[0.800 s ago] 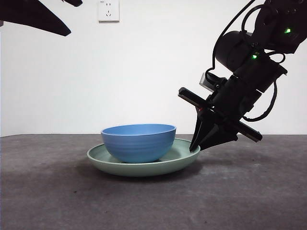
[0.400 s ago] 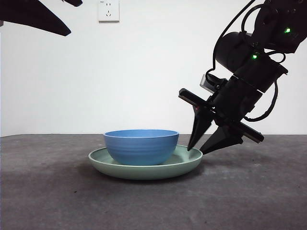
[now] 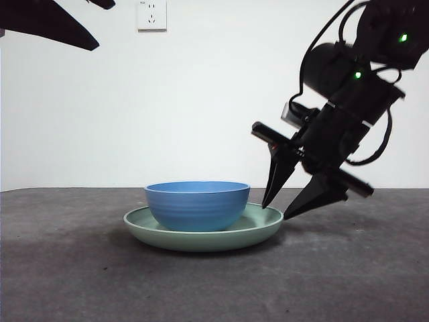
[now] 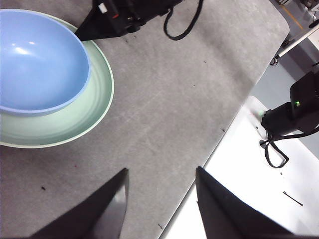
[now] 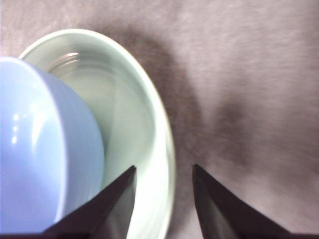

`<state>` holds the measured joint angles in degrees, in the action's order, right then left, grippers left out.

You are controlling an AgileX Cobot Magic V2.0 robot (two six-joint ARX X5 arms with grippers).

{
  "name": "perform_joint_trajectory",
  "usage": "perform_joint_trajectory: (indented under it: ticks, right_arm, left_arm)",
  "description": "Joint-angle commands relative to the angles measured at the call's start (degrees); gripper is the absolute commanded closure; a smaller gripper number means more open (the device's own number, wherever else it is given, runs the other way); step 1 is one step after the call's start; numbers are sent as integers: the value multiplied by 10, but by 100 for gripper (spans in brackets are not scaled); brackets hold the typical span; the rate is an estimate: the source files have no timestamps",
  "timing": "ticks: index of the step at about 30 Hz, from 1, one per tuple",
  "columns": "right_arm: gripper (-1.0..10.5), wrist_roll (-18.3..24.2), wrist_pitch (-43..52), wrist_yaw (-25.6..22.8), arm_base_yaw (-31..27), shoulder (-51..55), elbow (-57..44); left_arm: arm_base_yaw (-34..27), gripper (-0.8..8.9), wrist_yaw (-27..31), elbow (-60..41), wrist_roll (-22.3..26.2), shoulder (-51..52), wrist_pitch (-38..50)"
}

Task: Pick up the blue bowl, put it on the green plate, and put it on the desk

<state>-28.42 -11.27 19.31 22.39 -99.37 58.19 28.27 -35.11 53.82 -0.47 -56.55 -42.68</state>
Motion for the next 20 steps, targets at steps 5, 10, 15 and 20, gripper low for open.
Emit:
perform_joint_trajectory:
  ticks: [5,10,15,20]
  right_arm:
    - [765,68,-59,-18,-1,89,12]
    - [766,131,-126,-11,4,176,12]
    - [766,185,-223,-7,20,258,12]
    - [766,223,-296,1,54,331,12]
  left_arm:
    - [3,596,-4,5,11,-4,3]
    - [3,596,-4,5,11,-4,3]
    - [3,596,-4,5,11,-4,4]
    - [3,596,-4,5,11,-4,4]
